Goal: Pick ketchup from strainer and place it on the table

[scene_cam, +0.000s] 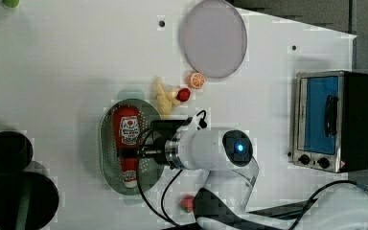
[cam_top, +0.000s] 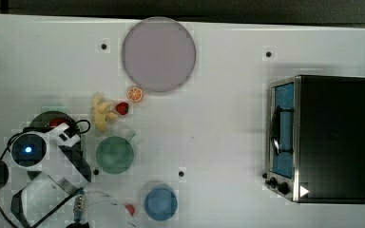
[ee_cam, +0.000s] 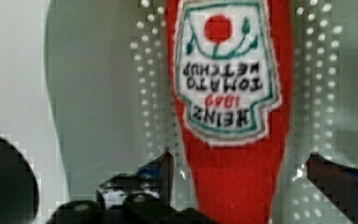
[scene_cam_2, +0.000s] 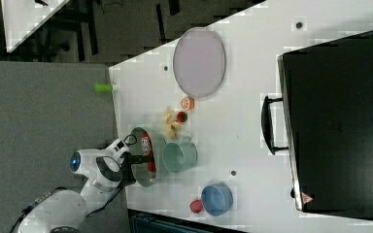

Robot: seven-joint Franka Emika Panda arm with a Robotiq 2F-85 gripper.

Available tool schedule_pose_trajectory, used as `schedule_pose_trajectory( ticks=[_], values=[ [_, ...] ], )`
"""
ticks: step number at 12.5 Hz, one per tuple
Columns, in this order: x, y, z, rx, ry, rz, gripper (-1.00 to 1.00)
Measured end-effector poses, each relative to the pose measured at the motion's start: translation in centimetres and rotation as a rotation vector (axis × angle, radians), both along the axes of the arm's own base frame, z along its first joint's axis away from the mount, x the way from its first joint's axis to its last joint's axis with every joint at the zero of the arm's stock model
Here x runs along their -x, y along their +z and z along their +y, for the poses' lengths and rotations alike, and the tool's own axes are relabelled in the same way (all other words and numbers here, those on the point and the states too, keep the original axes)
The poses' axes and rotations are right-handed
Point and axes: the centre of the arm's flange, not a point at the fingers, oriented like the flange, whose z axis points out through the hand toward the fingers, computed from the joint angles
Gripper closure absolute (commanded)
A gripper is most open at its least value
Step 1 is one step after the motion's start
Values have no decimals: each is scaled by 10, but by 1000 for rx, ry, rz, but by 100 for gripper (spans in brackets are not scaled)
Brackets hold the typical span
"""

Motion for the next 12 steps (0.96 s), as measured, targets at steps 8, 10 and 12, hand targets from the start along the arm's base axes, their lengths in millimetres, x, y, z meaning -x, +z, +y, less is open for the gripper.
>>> schedule_pose_trajectory(
  ticks=[8,10,12],
  values=[
    [-13,-16,12,-3,-2,-33,-12],
    [-15,-11,13,-4,-7,-38,-12],
    [-12,-4,12,6,-28,-21,-12]
  ],
)
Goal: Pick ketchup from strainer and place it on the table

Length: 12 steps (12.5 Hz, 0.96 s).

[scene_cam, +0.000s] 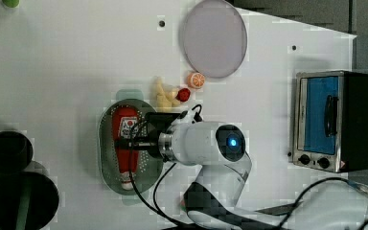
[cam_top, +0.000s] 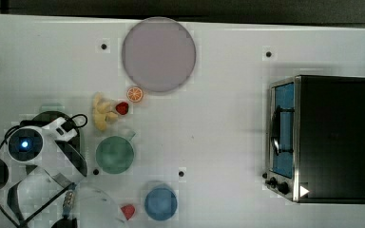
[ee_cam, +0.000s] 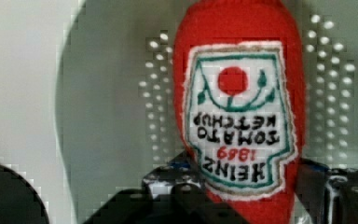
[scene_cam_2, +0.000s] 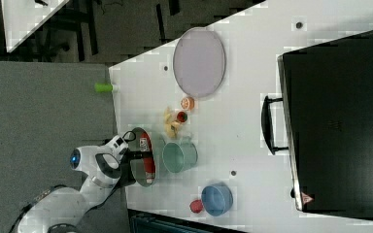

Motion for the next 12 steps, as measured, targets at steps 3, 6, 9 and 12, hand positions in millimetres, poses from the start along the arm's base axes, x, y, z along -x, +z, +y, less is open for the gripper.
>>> schedule_pose_trajectory(
  ticks=[3,6,9,12],
  values=[
    [-2,57,-7,49,-36,-21,-12],
    [-13,152,-15,50,-126,-79,-12],
    [-27,230,-41,86,-185,-159,-12],
    [-55,261,-101,132,-306,-179,-12]
  ],
)
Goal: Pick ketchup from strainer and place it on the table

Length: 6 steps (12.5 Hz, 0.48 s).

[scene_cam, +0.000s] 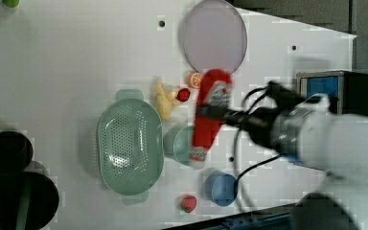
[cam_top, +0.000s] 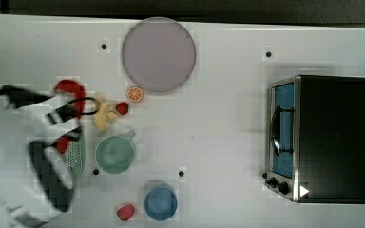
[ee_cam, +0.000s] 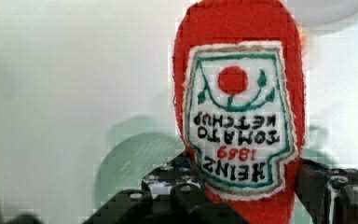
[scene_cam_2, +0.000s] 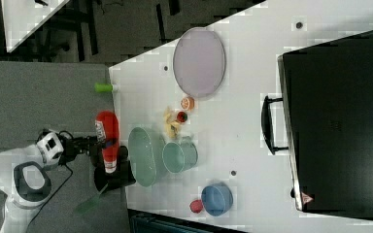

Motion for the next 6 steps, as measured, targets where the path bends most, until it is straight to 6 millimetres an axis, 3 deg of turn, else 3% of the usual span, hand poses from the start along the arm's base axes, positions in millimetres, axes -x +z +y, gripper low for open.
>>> schedule_pose_trajectory(
  ticks=[3,6],
  values=[
    [-35,-20,-87,21,-169,75,-12],
    [-55,-58,-198,37,-369,152,-12]
  ],
)
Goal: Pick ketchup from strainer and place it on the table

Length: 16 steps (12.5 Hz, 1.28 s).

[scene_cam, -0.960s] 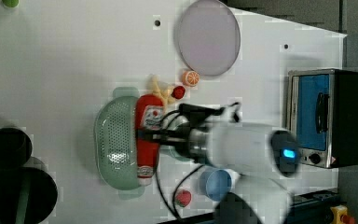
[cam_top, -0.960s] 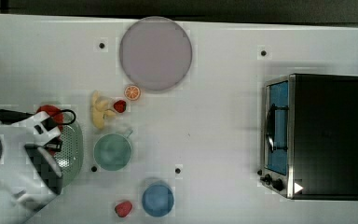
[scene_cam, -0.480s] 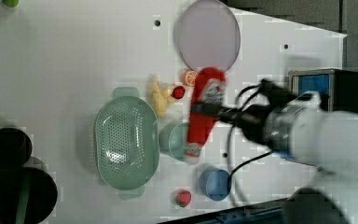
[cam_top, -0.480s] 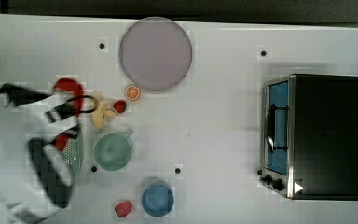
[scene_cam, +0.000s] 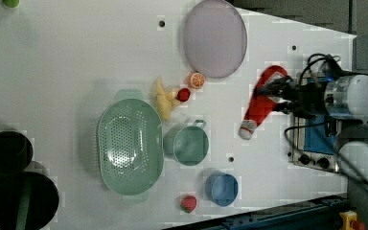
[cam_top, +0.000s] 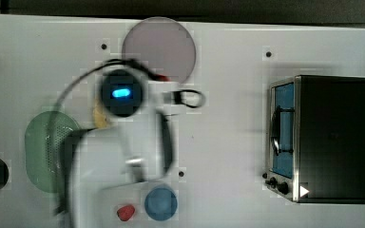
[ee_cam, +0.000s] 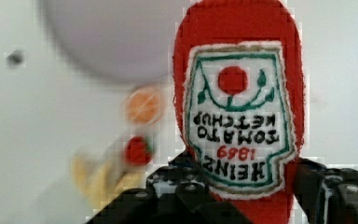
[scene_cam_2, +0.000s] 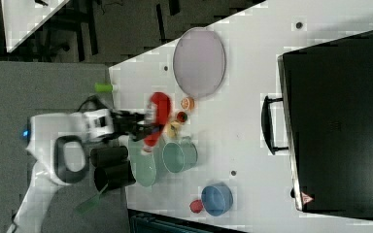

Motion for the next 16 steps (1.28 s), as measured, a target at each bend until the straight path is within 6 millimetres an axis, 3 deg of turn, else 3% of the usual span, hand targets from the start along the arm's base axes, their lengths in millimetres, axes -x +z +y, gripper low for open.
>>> schedule_pose_trajectory(
  ticks=[3,6,8,11,12,14,16],
  values=[
    [0,-34,-91,5,-157,58,-12],
    [6,-67,-134,1,-234,103,-12],
    [12,-98,-140,-8,-252,124,-40],
    [25,-152,-127,-16,-226,147,-100],
    [35,-166,-122,-10,-202,181,-100],
    [48,-174,-113,-7,-184,230,-100],
    [45,-149,-103,-1,-162,246,-100]
  ],
)
